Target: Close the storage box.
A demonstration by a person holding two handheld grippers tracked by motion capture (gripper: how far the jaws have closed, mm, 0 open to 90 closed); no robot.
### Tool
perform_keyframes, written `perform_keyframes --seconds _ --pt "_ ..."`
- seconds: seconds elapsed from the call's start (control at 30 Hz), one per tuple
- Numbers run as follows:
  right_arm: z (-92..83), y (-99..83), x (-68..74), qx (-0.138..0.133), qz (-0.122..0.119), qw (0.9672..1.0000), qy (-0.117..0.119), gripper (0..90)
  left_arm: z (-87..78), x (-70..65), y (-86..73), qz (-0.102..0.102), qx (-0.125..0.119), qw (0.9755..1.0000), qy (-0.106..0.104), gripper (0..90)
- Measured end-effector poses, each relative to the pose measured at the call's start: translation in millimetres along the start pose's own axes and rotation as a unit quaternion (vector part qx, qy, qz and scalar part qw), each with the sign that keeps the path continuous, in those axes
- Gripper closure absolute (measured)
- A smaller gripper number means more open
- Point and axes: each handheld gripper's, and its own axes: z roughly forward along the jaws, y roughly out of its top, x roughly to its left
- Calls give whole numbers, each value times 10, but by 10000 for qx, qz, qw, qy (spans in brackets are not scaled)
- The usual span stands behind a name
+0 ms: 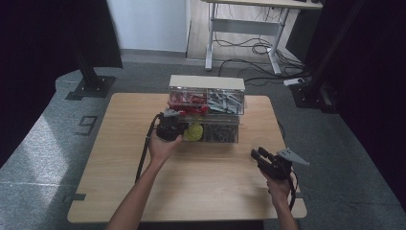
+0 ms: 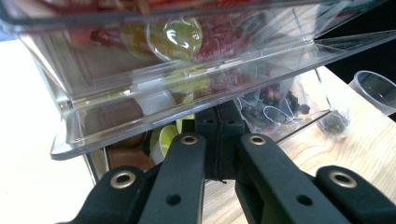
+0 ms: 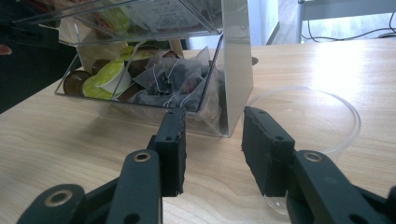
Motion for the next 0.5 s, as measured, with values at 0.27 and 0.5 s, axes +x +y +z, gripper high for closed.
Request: perform_keyframes --seconds 0.27,0.5 --pt "9 -44 36 67 -14 10000 57 594 24 6 -82 -58 39 10000 -6 900" --pt "14 -72 61 111 -19 9999 87 593 41 18 -124 -78 68 9999 -14 900"
